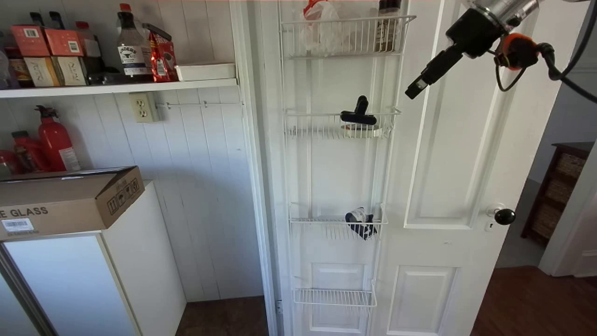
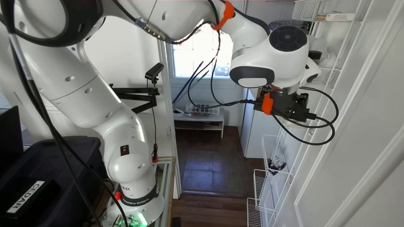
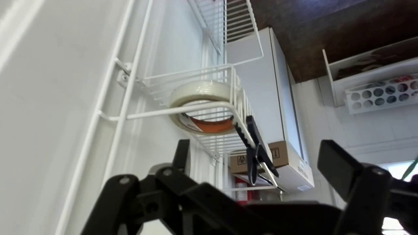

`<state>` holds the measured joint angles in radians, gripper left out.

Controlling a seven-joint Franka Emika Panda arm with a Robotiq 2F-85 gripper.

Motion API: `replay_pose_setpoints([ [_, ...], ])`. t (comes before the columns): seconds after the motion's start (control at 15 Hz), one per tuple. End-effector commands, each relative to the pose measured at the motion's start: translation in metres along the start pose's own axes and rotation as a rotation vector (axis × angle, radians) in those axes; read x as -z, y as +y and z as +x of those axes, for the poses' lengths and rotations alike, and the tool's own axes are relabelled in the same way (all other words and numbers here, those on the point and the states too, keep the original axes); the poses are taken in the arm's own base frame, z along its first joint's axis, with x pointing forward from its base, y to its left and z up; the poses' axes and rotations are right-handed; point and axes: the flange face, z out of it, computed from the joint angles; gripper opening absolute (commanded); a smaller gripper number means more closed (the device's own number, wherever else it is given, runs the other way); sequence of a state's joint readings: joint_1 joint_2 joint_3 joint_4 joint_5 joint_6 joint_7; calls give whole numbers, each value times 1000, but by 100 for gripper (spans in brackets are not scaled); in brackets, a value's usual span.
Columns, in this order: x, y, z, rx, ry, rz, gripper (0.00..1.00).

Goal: Pick up the black clip from the third tray on the door from the bottom and put it on fourth tray on the door from the bottom

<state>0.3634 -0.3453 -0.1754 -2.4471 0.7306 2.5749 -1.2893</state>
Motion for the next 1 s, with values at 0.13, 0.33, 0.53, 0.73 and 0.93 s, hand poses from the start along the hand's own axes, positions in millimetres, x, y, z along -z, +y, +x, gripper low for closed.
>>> replay_pose_setpoints([
  [0.13, -8, -9, -4, 90, 142, 73, 100],
  [0.33, -20, -13, -7, 133, 190, 116, 100],
  [0.53, -30, -15, -10, 182, 220, 138, 100],
  [0.73, -39, -13, -13, 226, 242, 137, 100],
  [0.93, -46, -8, -15, 284, 272, 119, 100],
])
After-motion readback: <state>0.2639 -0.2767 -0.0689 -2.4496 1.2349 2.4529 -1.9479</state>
